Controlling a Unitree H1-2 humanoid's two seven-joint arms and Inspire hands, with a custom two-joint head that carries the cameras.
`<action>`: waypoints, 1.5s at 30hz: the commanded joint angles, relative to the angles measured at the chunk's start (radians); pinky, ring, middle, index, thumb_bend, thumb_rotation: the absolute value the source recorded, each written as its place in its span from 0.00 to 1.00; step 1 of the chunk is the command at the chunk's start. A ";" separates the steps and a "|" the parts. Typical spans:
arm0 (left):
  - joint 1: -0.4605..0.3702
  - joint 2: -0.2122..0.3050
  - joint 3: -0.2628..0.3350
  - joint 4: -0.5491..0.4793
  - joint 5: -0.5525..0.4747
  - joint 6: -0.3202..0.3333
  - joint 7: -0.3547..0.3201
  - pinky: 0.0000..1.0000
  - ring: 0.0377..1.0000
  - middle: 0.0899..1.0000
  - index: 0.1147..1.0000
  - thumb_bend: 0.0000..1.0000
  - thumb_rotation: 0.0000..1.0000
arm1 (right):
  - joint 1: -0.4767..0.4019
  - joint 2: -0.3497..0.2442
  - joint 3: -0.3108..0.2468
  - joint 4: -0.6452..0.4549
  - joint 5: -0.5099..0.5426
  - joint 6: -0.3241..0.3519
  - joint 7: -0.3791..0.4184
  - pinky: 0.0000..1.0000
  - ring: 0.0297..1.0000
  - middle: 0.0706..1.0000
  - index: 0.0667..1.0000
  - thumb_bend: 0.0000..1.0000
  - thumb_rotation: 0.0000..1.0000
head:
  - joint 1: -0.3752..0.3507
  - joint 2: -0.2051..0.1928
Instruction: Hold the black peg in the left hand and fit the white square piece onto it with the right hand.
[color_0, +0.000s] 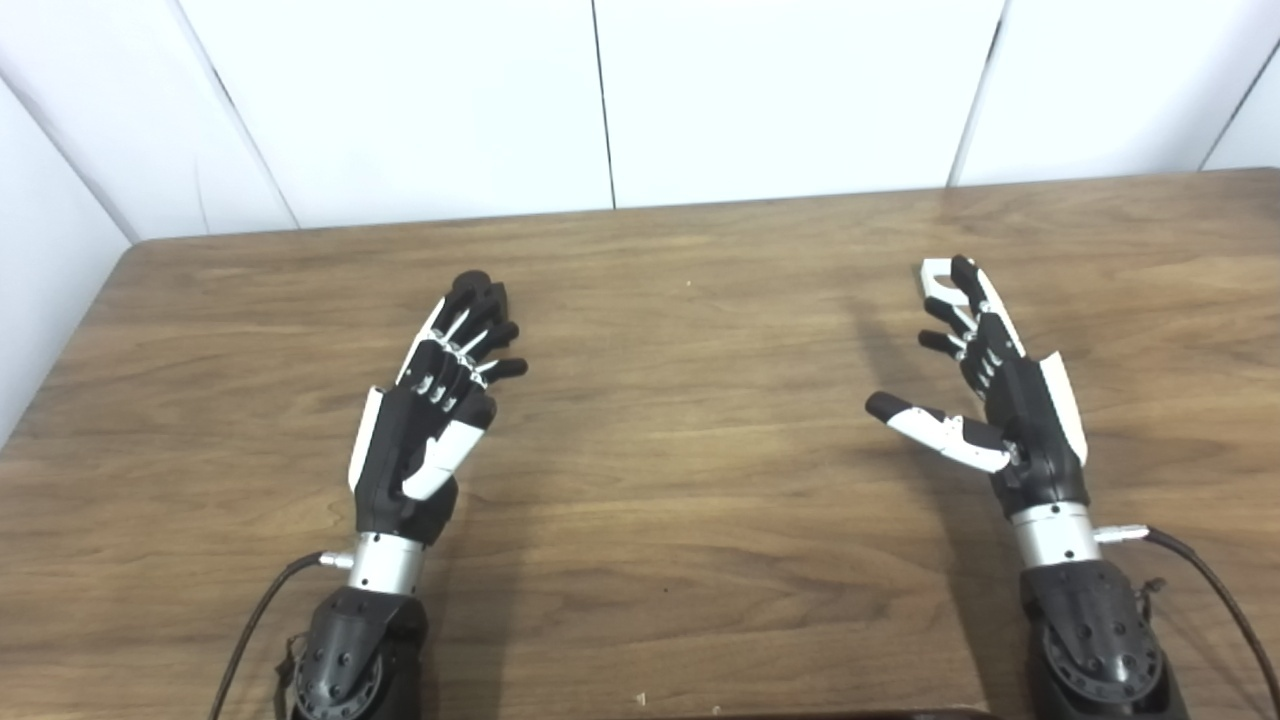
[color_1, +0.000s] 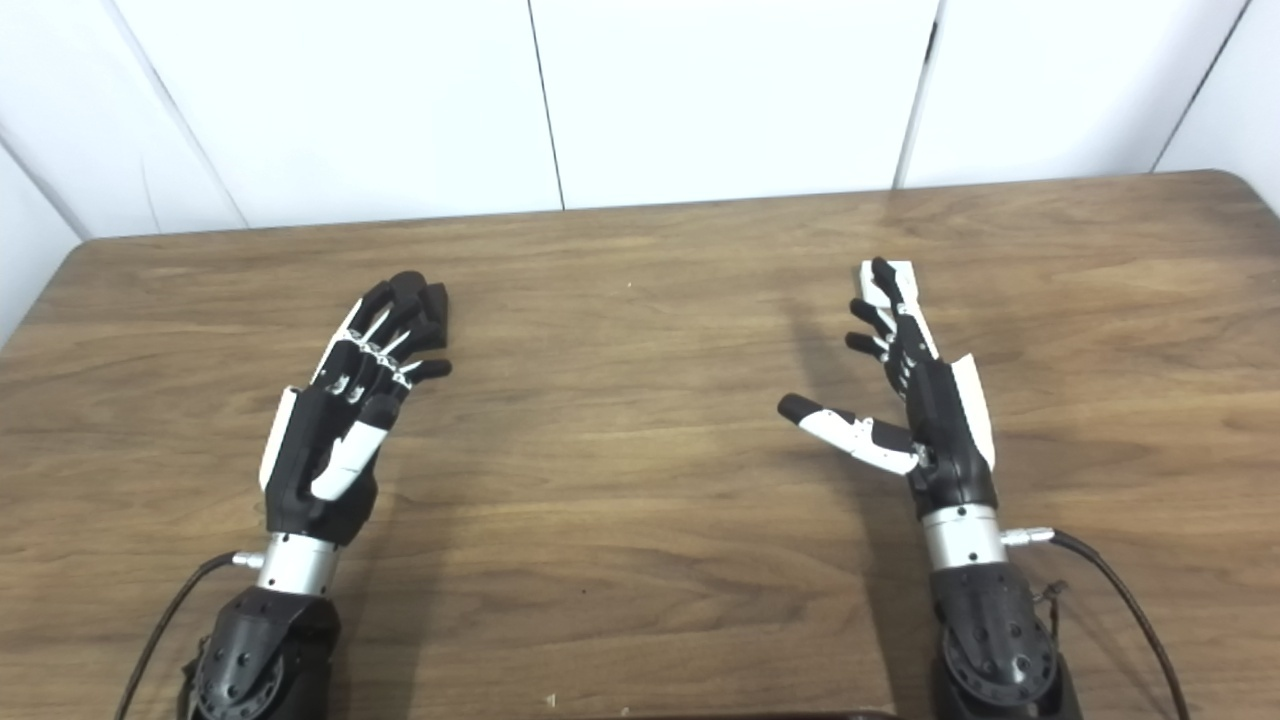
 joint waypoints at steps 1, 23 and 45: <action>0.009 -0.007 -0.006 0.001 0.008 -0.037 0.009 0.67 0.80 0.88 0.91 0.89 0.52 | -0.022 -0.005 -0.004 -0.034 0.011 -0.044 0.001 0.80 0.88 0.97 0.95 0.80 0.31 | 0.008 0.000; 0.003 -0.073 -0.021 0.047 0.080 -0.097 0.095 0.66 0.78 0.85 0.88 0.80 0.43 | -0.005 -0.038 -0.024 -0.078 0.067 0.015 0.033 0.86 0.92 0.99 0.99 0.68 0.20 | 0.185 -0.054; -0.027 -0.173 0.026 -0.007 0.877 -0.018 0.676 0.60 0.71 0.73 0.73 0.77 0.16 | -0.010 -0.037 -0.016 -0.107 0.060 0.061 0.042 0.83 0.90 0.98 0.98 0.69 0.18 | 0.170 -0.054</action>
